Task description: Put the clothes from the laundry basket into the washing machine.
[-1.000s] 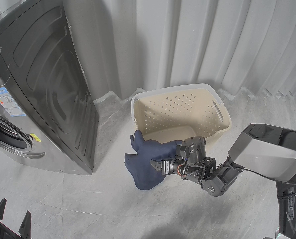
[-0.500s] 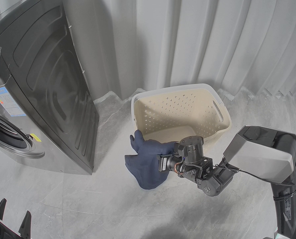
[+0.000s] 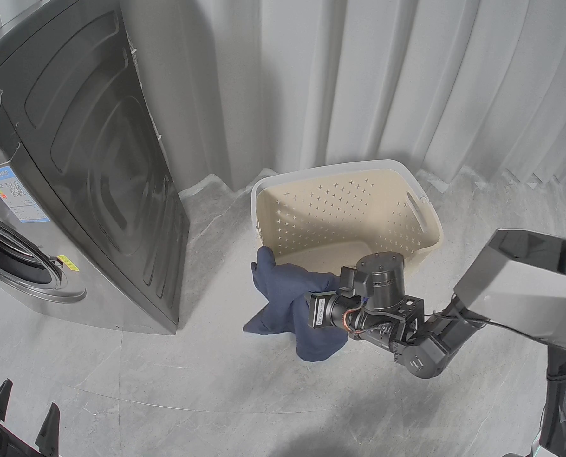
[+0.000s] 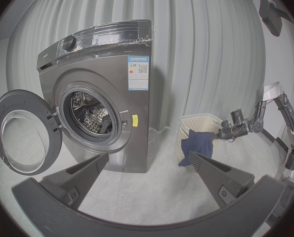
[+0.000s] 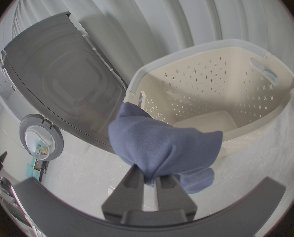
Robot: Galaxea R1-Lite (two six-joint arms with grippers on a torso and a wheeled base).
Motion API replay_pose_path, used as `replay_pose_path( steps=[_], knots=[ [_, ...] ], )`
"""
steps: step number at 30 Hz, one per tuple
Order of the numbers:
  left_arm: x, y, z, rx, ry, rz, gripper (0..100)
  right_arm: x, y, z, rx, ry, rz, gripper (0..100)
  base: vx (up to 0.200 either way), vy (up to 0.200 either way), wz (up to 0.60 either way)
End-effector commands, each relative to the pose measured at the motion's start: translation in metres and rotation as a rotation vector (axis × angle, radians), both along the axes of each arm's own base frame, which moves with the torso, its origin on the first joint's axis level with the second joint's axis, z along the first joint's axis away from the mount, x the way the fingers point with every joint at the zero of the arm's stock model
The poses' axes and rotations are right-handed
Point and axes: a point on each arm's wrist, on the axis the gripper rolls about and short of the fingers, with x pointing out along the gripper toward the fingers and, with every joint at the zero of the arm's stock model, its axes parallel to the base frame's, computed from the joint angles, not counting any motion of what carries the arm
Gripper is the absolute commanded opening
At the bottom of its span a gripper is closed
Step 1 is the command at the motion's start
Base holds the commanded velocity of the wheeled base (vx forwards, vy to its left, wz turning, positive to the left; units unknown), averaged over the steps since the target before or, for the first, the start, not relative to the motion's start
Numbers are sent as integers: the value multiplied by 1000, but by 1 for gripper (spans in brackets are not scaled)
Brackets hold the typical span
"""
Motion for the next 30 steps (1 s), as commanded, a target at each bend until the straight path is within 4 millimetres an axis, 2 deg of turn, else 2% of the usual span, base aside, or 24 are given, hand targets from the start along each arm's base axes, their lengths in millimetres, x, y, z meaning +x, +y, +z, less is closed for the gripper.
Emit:
replay_pose_path(
  steps=[1, 6, 7, 8, 9, 10, 12, 13, 19, 22, 30],
  knots=[
    [0, 0, -5, 0, 1, 1, 100, -50, -25, 75, 87, -94, 46, 0, 0, 0, 0],
    [0, 0, -5, 0, 1, 1, 100, -91, -55, 127, 176, -186, 122, 0, 0, 0, 0],
    [0, 0, -5, 0, 1, 1, 100, -92, -56, 128, 179, -189, 124, 0, 0, 0, 0],
    [0, 0, -5, 1, 1, 1, 100, -106, -67, 147, 217, -235, 145, 0, 0, 0, 0],
    [0, 0, -5, 1, 1, 1, 100, -107, -68, 148, 220, -239, 147, 0, 0, 0, 0],
    [0, 0, -5, 1, 1, 1, 100, -120, -78, 164, 253, -279, 168, 0, 0, 0, 0],
    [0, 0, -5, 1, 1, 1, 100, -120, -78, 164, 253, -279, 168, 0, 0, 0, 0],
    [0, 0, -5, 1, 1, 1, 100, -138, -92, 186, 284, -348, 182, 0, 0, 0, 0],
    [0, 0, -5, 6, 1, -1, 100, -164, -118, 200, 258, -459, 178, 0, 0, 0, 0],
    [0, 0, -5, 6, 1, -2, 100, -165, -119, 200, 212, -469, 177, 0, 0, 0, 0],
    [0, 0, -5, 6, 6, -4, 100, -167, -120, 196, 188, -472, 180, 0, -200, 0, 0]
  ],
)
